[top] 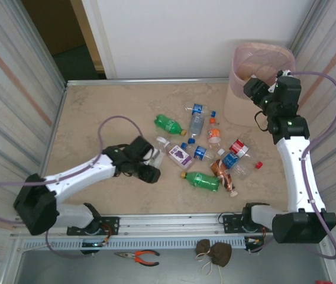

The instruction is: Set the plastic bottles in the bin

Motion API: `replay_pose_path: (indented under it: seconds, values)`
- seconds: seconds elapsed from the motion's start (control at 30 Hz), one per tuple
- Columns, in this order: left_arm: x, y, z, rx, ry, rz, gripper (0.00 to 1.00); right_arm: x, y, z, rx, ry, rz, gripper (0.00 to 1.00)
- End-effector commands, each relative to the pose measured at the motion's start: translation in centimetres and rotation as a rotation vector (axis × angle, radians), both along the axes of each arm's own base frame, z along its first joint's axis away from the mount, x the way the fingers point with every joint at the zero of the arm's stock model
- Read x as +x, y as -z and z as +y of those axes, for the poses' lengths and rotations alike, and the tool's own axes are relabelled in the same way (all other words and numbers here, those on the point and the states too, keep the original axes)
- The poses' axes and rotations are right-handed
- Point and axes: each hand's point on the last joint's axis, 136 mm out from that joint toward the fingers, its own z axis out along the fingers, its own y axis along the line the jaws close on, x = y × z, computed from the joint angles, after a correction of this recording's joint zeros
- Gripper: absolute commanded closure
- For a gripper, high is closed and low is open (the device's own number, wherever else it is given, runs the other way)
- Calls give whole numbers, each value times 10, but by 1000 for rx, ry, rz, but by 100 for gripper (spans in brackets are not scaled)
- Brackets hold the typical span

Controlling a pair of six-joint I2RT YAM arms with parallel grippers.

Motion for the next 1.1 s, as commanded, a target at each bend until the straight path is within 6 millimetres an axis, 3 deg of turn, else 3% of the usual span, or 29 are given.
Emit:
replay_pose_path:
  seconds: [0.0,0.17,0.33,0.47,0.7,0.83,1.07]
  values:
    - [21,-51,-20,-278,42,-118,36,-6,-25,24,6,-135,-105,35]
    - [42,-120,-14,-538,64,-316,37,-17,-48,53,1,-321,-216,34]
    - [43,-179,-12,-702,153,-492,37,-36,-73,88,-3,-534,-336,33]
    - [36,-213,-19,-796,249,-586,37,-59,-91,124,-61,-727,-434,30]
    - [20,-253,-33,-940,430,-664,38,-110,-111,184,-151,-1014,-581,27]
    - [7,-265,-38,-984,537,-686,39,-141,-120,213,-143,-1202,-627,26]
    - [-18,-277,-52,-984,686,-718,38,-179,-133,253,-124,-1378,-668,25]
